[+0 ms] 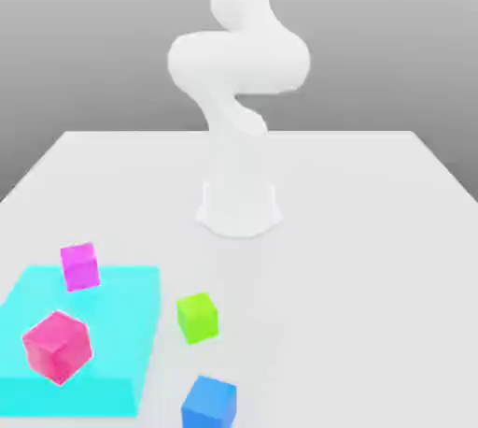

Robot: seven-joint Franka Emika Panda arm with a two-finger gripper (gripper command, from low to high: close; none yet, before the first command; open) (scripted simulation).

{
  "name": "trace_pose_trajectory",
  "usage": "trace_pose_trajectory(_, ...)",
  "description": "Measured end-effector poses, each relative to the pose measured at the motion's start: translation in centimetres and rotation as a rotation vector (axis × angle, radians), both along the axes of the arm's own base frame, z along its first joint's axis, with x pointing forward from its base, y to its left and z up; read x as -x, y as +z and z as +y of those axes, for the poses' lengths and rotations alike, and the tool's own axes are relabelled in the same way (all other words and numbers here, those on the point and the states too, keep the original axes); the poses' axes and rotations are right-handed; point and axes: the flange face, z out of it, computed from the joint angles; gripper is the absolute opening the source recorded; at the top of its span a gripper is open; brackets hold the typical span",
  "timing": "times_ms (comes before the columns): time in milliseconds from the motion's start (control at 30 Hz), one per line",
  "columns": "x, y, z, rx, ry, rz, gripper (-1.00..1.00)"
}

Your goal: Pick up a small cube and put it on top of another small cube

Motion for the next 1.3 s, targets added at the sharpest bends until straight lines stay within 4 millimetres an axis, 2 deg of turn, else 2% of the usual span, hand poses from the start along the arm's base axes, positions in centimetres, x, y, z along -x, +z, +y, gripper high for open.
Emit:
trace_pose_trajectory(133,-3.7,-9.9,-1.5,-0.105,-0.166,0.139,0.0)
trace_pose_trajectory(200,-4.6,-14.9,-2.3,-0.152,-0.253,0.206,0.0)
trace_pose_trajectory(300,-4.8,-22.4,-3.4,-0.216,-0.391,0.305,0.0)
trace_pose_trajectory(433,-2.9,-32.5,-4.7,-0.293,-0.598,0.44,0.0)
trace_pose_trajectory(500,-0.8,-37.6,-5.2,-0.327,-0.716,0.513,0.0)
trace_pose_trajectory(567,2.1,-42.8,-5.6,-0.358,-0.85,0.59,0.0)
trace_pose_trajectory(633,4.3,-46.4,-5.9,-0.376,-0.943,0.637,0.0)
trace_pose_trajectory(867,5.0,-52.6,-5.7,-0.381,-0.967,0.654,0.0)
trace_pose_trajectory(900,5.1,-53.2,-5.7,-0.38,-0.967,0.654,-1.0)
trace_pose_trajectory(1133,5.1,-53.2,-5.7,-0.38,-0.966,0.652,-1.0)
trace_pose_trajectory(1300,4.9,-49.6,-5.7,-0.38,-0.967,0.652,-1.0)
